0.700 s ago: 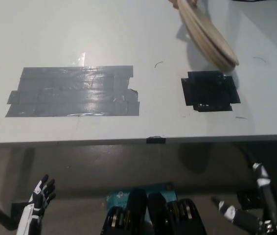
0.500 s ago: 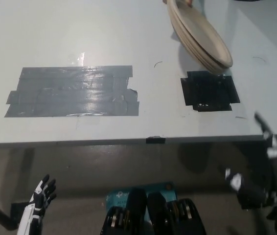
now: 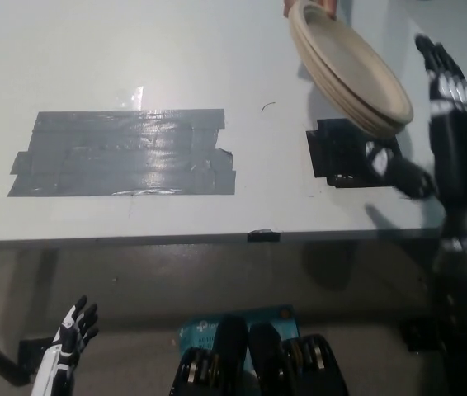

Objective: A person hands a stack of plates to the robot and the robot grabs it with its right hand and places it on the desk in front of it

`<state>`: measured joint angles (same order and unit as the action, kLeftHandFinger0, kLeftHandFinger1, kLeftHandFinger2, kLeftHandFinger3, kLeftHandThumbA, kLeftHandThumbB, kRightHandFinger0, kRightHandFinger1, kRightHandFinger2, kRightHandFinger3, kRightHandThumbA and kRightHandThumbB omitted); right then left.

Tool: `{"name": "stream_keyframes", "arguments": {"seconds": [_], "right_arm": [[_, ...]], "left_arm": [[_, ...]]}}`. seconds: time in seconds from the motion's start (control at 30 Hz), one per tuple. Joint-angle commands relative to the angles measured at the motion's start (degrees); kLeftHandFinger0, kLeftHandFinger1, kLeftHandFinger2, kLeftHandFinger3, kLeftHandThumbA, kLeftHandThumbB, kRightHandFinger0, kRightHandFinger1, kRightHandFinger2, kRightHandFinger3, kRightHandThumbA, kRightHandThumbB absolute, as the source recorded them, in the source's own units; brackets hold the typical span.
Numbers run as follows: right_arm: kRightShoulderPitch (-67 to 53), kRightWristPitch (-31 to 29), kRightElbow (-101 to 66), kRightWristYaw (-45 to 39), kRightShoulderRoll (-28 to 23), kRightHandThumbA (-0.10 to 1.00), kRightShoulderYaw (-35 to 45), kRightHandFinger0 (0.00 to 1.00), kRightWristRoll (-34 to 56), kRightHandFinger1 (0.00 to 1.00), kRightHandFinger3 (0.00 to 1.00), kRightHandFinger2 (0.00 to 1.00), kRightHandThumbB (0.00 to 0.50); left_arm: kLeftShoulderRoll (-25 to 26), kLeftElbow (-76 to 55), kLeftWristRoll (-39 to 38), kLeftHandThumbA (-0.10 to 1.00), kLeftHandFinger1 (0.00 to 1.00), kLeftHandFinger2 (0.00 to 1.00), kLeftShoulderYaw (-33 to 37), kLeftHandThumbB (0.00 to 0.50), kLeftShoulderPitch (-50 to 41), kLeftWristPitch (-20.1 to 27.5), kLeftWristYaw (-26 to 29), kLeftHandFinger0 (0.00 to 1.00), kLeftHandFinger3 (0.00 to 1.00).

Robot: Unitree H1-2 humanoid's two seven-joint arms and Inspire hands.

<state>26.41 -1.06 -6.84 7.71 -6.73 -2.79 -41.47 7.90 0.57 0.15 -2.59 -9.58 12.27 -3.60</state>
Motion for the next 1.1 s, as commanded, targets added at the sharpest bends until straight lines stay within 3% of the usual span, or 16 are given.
{"name": "stream_keyframes", "arguments": {"seconds": [0.0,0.07,0.1,0.2,0.33,0.53,0.63,0.7,0.73,0.87,0.9,0.93,0.97,1.0,1.03,1.07], "right_arm": [[7.8,2.9,7.2,4.5,-1.5,0.91,-1.0,1.0,-6.6,1.0,1.0,1.0,0.4],[9.8,3.2,9.9,4.3,-1.6,0.85,-1.8,1.0,-6.6,1.0,1.0,1.0,0.411],[10.5,4.0,10.6,3.5,-1.7,0.89,-2.1,1.0,-6.7,1.0,1.0,1.0,0.414],[12.9,5.5,13.5,2.1,-1.7,0.79,-3.5,1.0,-6.4,1.0,1.0,1.0,0.422],[13.5,6.1,13.7,-1.3,-2.3,0.88,-5.2,1.0,-4.9,1.0,1.0,1.0,0.498],[15.4,4.5,16.1,-4.6,-3.5,0.86,-6.5,1.0,-1.7,1.0,1.0,1.0,0.5],[16.6,4.2,17.7,-5.7,-4.4,0.86,-7.3,1.0,-1.6,1.0,1.0,1.0,0.5],[17.6,5.2,18.8,-6.2,-5.0,0.76,-8.3,1.0,-3.1,1.0,1.0,1.0,0.5],[18.7,7.7,20.1,-6.5,-5.4,0.66,-9.4,1.0,-5.7,1.0,1.0,1.0,0.5],[20.7,13.2,24.1,-8.1,-7.0,0.62,-12.3,1.0,-10.9,1.0,1.0,1.0,0.472],[21.3,14.5,25.6,-8.6,-7.5,0.56,-12.4,0.92,-10.7,0.72,0.72,0.61,0.343],[21.5,15.3,26.3,-9.5,-7.7,0.59,-12.2,0.23,-9.6,0.18,0.37,0.22,0.326],[21.6,15.7,26.4,-9.8,-8.0,0.6,-12.2,0.05,-9.3,0.04,0.22,0.05,0.322],[21.0,15.2,26.7,-8.1,-7.9,0.6,-11.8,0.0,-8.9,0.0,0.2,0.03,0.138],[20.4,14.7,26.4,-6.6,-7.8,0.62,-11.3,0.0,-8.3,0.0,0.24,0.07,0.069],[19.8,14.3,25.5,-5.8,-7.7,0.64,-10.9,0.0,-7.7,0.03,0.28,0.13,0.041]], "left_arm": [[0.4,-0.5,-0.6,1.0,1.0,1.0,0.0,0.313,0.7,2.2,-0.4,1.0,1.0],[0.2,-0.6,-0.7,1.0,1.0,1.0,-0.1,0.317,0.5,2.4,-0.3,1.0,1.0],[0.2,-1.0,-0.6,1.0,1.0,1.0,0.0,0.312,0.4,2.0,-0.2,1.0,1.0],[0.3,-1.4,-0.3,1.0,1.0,1.0,0.0,0.304,0.1,1.8,-0.3,1.0,1.0],[0.3,-1.8,-0.1,1.0,1.0,1.0,0.0,0.291,-0.2,1.6,-0.2,1.0,1.0],[0.2,-1.1,-0.5,1.0,1.0,1.0,-0.1,0.314,0.1,1.9,-0.2,1.0,1.0],[0.1,-1.4,-0.2,1.0,1.0,1.0,-0.1,0.3,0.0,1.6,0.0,1.0,1.0],[0.1,-1.4,0.1,1.0,1.0,1.0,-0.2,0.28,0.0,1.8,0.2,1.0,1.0],[0.1,-1.3,0.2,1.0,1.0,1.0,-0.2,0.281,0.1,2.0,0.3,1.0,1.0],[-0.1,-1.6,0.2,1.0,1.0,1.0,-0.1,0.292,-0.5,1.7,0.3,1.0,1.0],[-0.1,-2.0,0.0,1.0,1.0,1.0,-0.1,0.29,-0.5,1.2,0.2,1.0,1.0],[0.1,-2.4,0.1,1.0,1.0,1.0,-0.1,0.289,-0.6,1.0,0.1,1.0,1.0],[0.2,-2.5,0.1,1.0,1.0,1.0,-0.1,0.288,-0.5,0.9,0.0,1.0,1.0],[0.3,-2.2,0.4,1.0,1.0,1.0,-0.1,0.283,-0.2,1.6,0.1,1.0,1.0],[0.4,-1.8,0.6,1.0,1.0,1.0,0.0,0.287,0.2,1.8,0.1,1.0,1.0],[0.4,-1.5,0.7,1.0,1.0,1.0,0.0,0.29,0.4,2.1,0.1,1.0,1.0]]}}
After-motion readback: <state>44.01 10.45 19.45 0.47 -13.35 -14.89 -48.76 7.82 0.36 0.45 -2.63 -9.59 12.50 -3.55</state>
